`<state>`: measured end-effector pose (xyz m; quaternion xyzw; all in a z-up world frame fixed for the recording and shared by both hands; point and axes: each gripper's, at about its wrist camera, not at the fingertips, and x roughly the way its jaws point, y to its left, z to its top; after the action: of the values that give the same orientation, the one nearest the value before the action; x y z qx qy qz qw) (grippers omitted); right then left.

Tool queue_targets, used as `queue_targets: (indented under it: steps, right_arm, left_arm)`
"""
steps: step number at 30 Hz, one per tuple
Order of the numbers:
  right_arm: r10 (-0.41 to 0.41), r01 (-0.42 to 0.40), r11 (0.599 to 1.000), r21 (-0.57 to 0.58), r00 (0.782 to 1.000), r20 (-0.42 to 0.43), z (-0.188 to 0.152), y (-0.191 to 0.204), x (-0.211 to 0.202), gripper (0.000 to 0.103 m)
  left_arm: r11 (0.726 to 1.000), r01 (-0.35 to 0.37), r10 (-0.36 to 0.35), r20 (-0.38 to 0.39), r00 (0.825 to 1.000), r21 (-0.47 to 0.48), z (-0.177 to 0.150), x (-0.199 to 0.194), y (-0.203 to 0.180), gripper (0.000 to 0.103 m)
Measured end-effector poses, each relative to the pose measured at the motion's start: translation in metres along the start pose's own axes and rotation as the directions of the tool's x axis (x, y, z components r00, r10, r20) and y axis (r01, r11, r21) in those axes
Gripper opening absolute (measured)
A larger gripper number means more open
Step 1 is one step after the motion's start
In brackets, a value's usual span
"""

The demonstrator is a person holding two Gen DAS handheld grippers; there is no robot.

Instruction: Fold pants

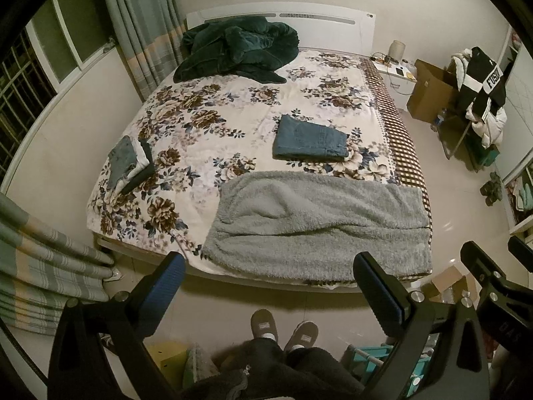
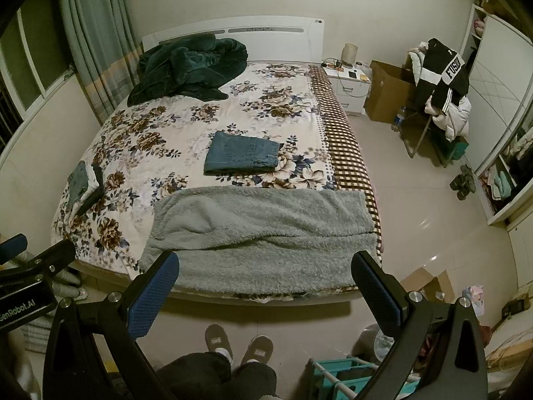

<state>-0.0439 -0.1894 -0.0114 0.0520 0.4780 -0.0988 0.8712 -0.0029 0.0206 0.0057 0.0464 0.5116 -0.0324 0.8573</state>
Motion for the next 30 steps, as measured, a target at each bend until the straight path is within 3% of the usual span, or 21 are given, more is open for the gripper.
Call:
queue_targets:
  steps: [30]
  right_arm:
    - [0.000, 0.000, 1.000, -0.001, 1.000, -0.005, 0.0000, 0.0016, 0.0022, 0.103]
  left_arm:
    - [1.000, 0.000, 0.000, 0.000, 1.000, -0.006, -0.0011, 0.0006, 0.0032, 0.103]
